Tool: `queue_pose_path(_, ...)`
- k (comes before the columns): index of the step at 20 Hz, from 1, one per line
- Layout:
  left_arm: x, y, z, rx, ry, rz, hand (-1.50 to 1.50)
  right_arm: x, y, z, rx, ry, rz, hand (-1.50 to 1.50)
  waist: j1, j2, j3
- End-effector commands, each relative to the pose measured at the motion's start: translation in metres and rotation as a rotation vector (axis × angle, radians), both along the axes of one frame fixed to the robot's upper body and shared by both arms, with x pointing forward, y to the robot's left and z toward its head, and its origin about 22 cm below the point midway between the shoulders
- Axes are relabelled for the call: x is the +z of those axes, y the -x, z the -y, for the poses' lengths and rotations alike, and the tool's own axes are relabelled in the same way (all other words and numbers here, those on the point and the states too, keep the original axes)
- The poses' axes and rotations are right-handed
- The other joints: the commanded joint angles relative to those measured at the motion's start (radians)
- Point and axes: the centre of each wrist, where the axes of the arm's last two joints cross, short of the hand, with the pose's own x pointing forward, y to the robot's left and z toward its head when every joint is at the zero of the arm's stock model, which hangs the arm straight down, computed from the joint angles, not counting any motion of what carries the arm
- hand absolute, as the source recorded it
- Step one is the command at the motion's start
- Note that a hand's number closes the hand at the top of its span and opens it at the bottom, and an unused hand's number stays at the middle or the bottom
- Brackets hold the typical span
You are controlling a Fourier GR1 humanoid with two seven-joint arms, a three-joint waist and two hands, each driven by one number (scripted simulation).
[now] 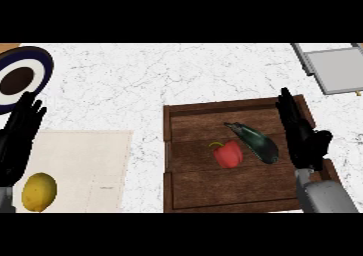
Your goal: Pick the bell pepper from the tray and place it in the tiered shelf
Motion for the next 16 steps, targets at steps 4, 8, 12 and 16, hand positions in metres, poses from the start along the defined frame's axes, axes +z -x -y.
queue_pose_path(4,-0.004,-0.017,0.043,-0.108,-0.126,0.001,0.0,0.067,-0.023,-0.016,0.283,0.129,0.141,-1.5,-0.017,-0.042,-0.026)
queue_pose_path(8,-0.014,-0.013,0.055,-0.175,-0.061,-0.013,0.0,0.052,-0.016,-0.072,0.277,-0.658,0.095,1.5,-0.015,-0.01,0.015)
queue_pose_path(12,-0.03,-0.012,0.082,-0.223,-0.09,-0.024,0.0,0.047,-0.034,0.018,-0.12,0.425,0.326,1.5,-0.022,-0.03,-0.026)
queue_pose_path(16,-0.045,-0.024,0.099,-0.232,-0.103,-0.041,0.0,0.005,-0.025,0.012,-0.193,0.209,0.452,-1.5,-0.006,-0.033,-0.023)
